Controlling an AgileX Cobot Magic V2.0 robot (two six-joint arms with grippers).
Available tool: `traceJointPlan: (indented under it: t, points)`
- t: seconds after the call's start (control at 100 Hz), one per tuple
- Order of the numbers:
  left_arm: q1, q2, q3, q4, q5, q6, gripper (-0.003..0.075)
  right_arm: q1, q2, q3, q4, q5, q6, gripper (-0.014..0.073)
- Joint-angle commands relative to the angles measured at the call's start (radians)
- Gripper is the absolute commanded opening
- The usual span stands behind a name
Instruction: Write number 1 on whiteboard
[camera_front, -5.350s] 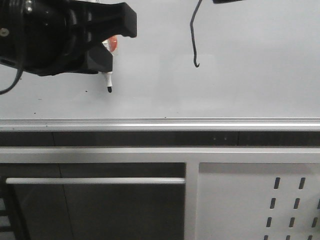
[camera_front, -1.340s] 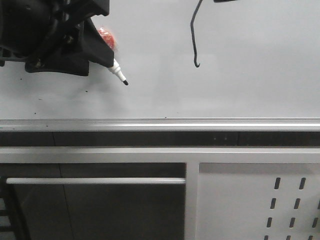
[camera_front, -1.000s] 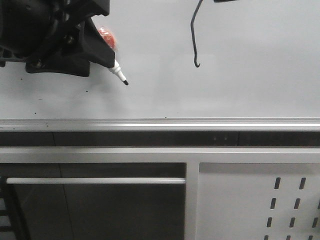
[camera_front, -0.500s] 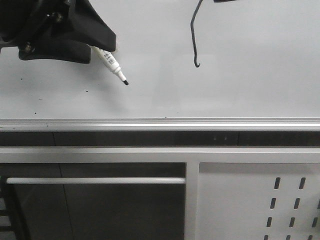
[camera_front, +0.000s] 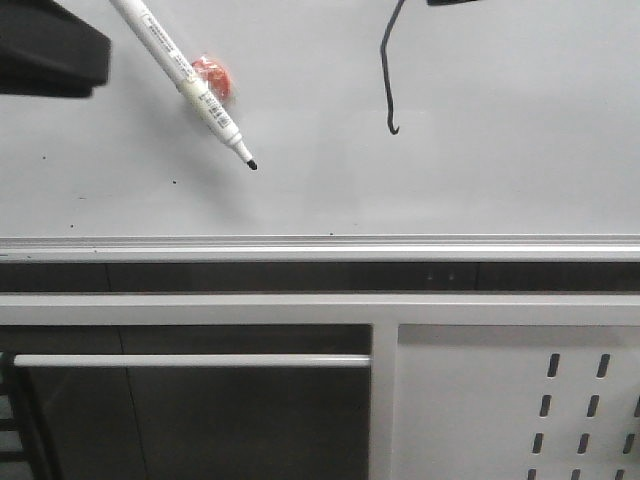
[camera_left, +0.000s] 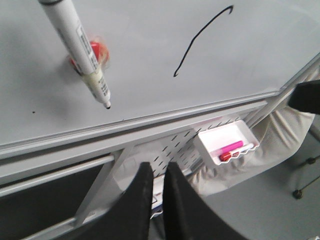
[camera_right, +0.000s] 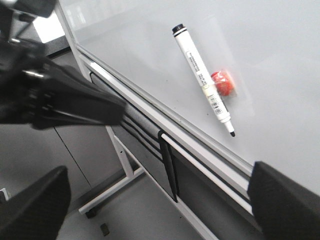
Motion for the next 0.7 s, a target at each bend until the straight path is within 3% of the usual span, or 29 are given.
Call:
traceJointPlan:
  t: [0.0, 0.15, 0.22, 0.32, 0.52, 0.69]
  points:
    - [0.001, -0.111, 0.000, 0.013, 0.035, 0.000, -0.0018, 0.001, -0.013, -0.024, -0.004, -0.028, -0.005, 0.0650]
    - [0.001, -0.322, 0.063, 0.013, 0.119, 0.050, -0.0018, 0.001, -0.013, -0.024, -0.004, 0.002, -0.005, 0.0640]
    - [0.001, -0.413, 0.097, 0.013, 0.166, 0.071, -0.0018, 0.001, -0.013, -0.024, -0.004, 0.008, -0.005, 0.0579]
    - [0.001, -0.538, 0.154, 0.013, 0.230, 0.084, -0.0018, 0.001, -0.014, -0.024, -0.004, 0.008, -0.005, 0.0395]
    - [0.001, -0.695, 0.230, 0.015, 0.290, 0.141, -0.0018, 0.001, -0.055, -0.024, -0.004, 0.022, -0.005, -0.0072]
    - [0.001, -0.711, 0.275, 0.015, 0.344, 0.242, -0.0018, 0.001, -0.121, -0.024, -0.066, 0.015, -0.005, -0.0071]
